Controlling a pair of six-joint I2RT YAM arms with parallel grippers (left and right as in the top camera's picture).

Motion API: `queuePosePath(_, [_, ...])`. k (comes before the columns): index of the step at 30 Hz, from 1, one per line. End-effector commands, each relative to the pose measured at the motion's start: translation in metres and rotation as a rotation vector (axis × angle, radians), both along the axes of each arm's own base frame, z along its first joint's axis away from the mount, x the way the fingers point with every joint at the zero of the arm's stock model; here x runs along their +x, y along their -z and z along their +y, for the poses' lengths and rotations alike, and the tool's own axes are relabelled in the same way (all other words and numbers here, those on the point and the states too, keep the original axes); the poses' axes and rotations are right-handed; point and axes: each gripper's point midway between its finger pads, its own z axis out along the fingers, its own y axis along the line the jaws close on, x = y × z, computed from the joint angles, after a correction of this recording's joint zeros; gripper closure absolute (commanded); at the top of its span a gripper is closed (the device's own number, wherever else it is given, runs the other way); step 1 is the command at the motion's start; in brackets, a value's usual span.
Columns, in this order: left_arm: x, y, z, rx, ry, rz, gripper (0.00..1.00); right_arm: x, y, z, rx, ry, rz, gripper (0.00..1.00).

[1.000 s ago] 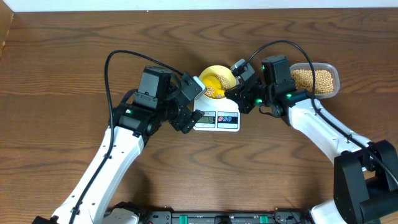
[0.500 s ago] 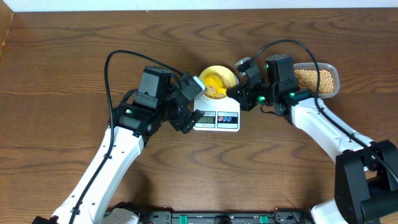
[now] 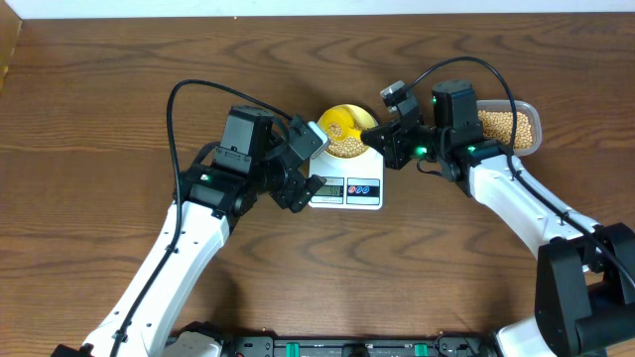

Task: Scoop item into bowl and weigh 50g on scale

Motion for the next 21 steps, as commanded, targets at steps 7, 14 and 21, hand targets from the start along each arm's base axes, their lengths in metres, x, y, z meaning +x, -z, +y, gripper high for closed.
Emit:
queuePosePath(7, [-0.001,0.000,0.002,0.006,0.005,-0.008,0.16,0.003,-0.009,-0.001,0.036,-0.015,-0.003,0.99])
queuePosePath(14, [-0.001,0.000,0.002,0.006,0.005,-0.008,0.16,0.009,-0.009,-0.009,0.034,0.004,-0.011,0.99])
queuePosePath(21, [-0.001,0.000,0.002,0.006,0.005,-0.008,0.16,0.006,-0.016,-0.006,0.057,-0.053,-0.058,0.99])
